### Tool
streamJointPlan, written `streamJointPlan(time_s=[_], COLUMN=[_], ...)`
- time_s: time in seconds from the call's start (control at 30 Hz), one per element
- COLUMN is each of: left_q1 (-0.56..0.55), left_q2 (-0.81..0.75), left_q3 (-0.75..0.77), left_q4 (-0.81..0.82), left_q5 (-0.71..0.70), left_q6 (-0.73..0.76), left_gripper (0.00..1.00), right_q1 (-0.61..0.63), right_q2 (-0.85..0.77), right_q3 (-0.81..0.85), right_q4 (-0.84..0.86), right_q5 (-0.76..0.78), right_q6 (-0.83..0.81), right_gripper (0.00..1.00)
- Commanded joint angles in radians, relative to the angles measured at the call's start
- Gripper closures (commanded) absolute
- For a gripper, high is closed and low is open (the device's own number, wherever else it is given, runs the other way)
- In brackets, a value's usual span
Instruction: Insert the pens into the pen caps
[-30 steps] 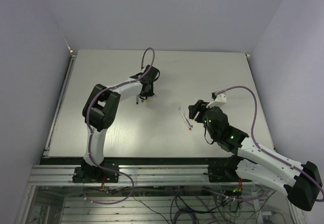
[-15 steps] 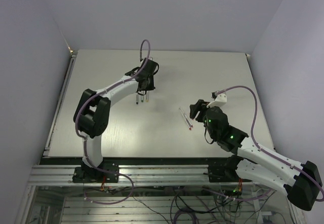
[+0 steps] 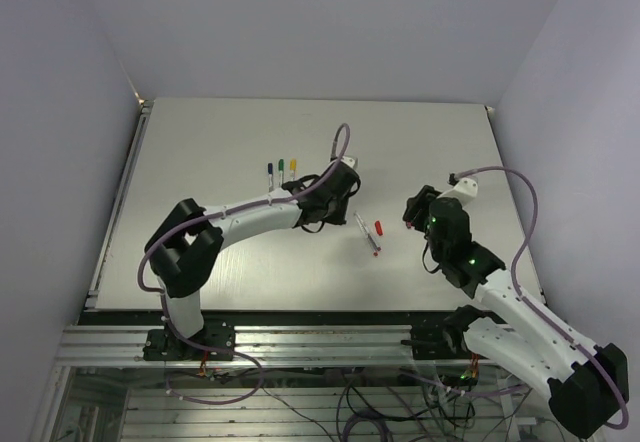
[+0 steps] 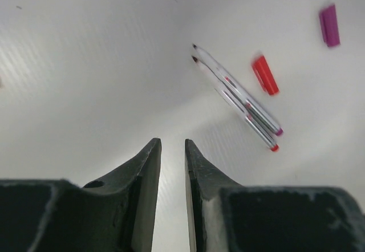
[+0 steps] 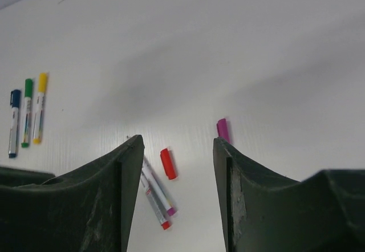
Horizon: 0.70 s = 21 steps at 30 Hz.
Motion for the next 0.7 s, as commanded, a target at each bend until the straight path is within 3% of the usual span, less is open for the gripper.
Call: streamJointPlan(time_s=[0.0,0.37,0.67], left_q1=[-0.046,-0.107,-0.139], left_q2=[-0.024,0.065,0.180], left_q3=[-0.025,-0.027,0.100], left_q4=[0.066,0.166,0.075], left_q5=[0.052,0.126,0.082], left_q6=[-0.039,-0.124,-0.126], left_gripper=[0.67,0.65,0.64], right_q1=[-0.066,-0.068,-0.067], right_q2=[-0.008,-0.031,-0.075], right_q3=[-0.010,-0.054,-0.072], right_q4=[-0.037,-0.007,-0.009], right_q5=[-0.076,-0.134,-0.145], right_q6=[0.028,0.066,0.070], right_gripper=[0.49,0.52,0.52])
